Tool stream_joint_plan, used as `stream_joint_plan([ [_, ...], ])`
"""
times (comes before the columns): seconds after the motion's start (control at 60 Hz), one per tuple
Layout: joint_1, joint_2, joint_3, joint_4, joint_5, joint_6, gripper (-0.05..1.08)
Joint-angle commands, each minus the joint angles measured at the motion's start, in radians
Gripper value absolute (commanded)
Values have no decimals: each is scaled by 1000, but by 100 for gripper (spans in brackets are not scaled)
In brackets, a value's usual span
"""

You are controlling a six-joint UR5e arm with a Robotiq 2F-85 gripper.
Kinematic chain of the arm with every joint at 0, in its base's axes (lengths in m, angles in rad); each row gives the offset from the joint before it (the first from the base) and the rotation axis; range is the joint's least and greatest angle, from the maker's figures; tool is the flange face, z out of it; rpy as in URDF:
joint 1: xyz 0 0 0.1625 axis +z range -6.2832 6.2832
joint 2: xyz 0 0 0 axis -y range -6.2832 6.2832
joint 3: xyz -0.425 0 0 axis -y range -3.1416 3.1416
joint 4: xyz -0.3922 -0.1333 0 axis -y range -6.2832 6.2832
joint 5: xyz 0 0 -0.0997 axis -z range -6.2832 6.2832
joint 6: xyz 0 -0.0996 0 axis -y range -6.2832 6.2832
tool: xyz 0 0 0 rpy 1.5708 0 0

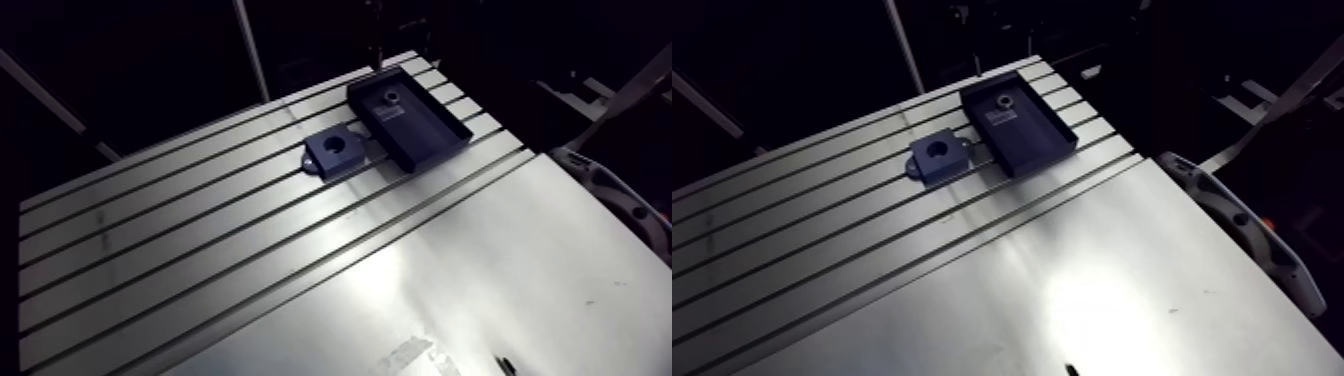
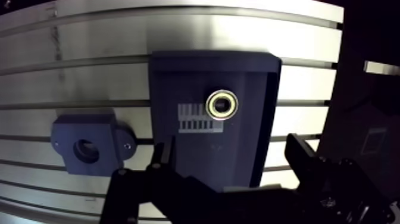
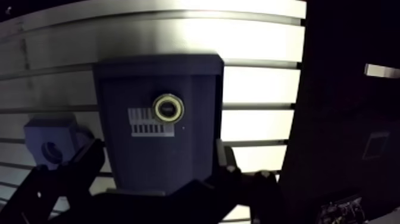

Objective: Pick up the bearing and press it into the housing until flush.

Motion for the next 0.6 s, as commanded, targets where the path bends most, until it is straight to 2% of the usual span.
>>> stream_joint_plan([
  [0.017, -8, 6, 24, -27, 2, -4, 1],
  [0.15, -16, 24, 22, -29, 4, -4, 4],
  [0.233, -19, 32, 24, -47, 5, -3, 13],
  [0.383, -18, 45, 32, -62, 6, -3, 18],
  [0.45, -18, 54, 32, -62, 6, -3, 25],
  [0.6, -15, 56, 35, -63, 6, 0, 27],
])
